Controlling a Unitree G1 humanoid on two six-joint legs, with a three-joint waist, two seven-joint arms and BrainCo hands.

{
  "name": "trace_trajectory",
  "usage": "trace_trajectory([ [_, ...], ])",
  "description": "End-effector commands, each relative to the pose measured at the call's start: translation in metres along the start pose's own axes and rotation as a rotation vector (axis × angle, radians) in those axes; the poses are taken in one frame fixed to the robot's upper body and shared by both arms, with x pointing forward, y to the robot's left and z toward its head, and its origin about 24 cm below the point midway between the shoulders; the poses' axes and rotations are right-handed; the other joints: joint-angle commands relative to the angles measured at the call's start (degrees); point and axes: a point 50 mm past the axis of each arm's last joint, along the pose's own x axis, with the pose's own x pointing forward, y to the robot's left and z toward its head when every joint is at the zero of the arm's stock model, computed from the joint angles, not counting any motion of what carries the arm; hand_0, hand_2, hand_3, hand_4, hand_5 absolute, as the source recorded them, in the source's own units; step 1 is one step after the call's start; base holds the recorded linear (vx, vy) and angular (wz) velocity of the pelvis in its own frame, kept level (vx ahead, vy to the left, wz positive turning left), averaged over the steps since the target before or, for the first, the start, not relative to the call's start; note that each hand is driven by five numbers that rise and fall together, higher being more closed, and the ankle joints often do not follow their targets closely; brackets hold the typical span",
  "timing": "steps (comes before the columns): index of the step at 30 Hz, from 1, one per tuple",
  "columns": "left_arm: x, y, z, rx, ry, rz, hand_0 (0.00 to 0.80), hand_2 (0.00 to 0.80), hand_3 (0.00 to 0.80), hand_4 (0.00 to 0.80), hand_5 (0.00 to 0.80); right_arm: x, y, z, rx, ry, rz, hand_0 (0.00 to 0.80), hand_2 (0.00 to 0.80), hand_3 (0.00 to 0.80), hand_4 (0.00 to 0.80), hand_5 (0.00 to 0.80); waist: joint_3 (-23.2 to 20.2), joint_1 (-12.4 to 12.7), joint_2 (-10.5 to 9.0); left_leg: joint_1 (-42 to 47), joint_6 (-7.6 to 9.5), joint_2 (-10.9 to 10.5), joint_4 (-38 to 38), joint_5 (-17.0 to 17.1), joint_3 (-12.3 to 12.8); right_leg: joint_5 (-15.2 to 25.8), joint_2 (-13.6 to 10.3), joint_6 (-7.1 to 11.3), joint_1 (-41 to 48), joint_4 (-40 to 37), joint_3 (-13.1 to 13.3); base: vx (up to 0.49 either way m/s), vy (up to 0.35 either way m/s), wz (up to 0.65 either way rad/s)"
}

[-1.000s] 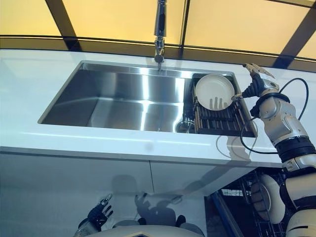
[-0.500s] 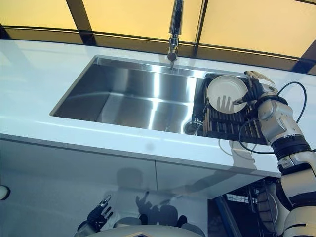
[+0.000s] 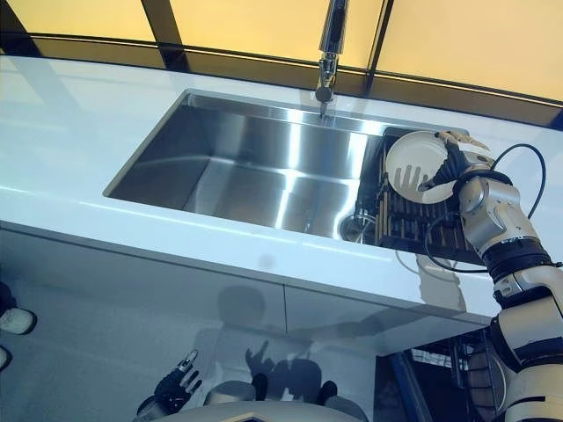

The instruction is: Take plates into dishwasher

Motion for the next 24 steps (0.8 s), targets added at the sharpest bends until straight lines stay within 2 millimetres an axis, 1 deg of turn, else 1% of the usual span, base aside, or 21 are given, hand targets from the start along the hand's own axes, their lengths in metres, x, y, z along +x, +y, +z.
trace_trajectory([
  [1,0.004,-0.010,0.025,0.017,-0.072,-0.065,0.000,0.000,0.000,0.000,0.000,0.010,-0.035,0.021,-0.118,-0.042,-0.081,0.000,0.000,0.000,0.000,0.000,-0.51,1.24,-0.80,-2.94,-0.35,-1.95,1.12,-1.34,1.74,-2.42,0.55,2.46,0.55,0.45,-0.82,0.000,0.000,0.00],
  [7,0.005,-0.020,0.030,-0.001,-0.095,-0.102,0.000,0.000,0.000,0.000,0.000,0.010,-0.021,0.024,-0.123,-0.050,-0.037,0.000,0.000,0.000,0.000,0.000,0.89,1.13,-0.27,-4.05,-0.14,-1.89,1.63,-1.26,1.71,-2.22,0.35,2.36,-0.54,0.79,-0.59,0.000,0.000,0.00],
  [12,0.006,-0.026,0.035,-0.009,-0.111,-0.121,0.000,0.000,0.000,0.000,0.000,0.010,-0.015,0.027,-0.118,-0.050,-0.024,0.000,0.000,0.000,0.000,0.000,2.20,1.02,0.09,-5.06,-0.10,-1.87,1.76,-1.03,1.58,-2.09,0.28,2.25,-1.45,0.90,-0.45,-0.041,-0.016,0.04],
  [18,0.006,-0.026,0.036,-0.020,-0.114,-0.118,0.000,0.000,0.000,0.000,0.000,0.010,-0.008,0.030,-0.119,-0.072,-0.001,0.000,0.000,0.000,0.000,0.000,2.96,0.78,0.54,-5.60,-0.07,-1.99,1.99,-0.95,1.49,-2.11,0.28,2.05,-2.05,1.08,-0.04,-0.011,0.000,0.01],
  [24,0.006,-0.029,0.033,-0.029,-0.118,-0.126,0.000,0.000,0.000,0.000,0.000,0.008,0.005,0.032,-0.134,-0.079,0.028,0.000,0.000,0.000,0.000,0.000,2.69,0.66,0.37,-5.31,-0.17,-2.01,2.29,-1.20,1.69,-2.19,0.21,2.11,-1.71,1.11,0.04,0.017,0.001,0.00],
])
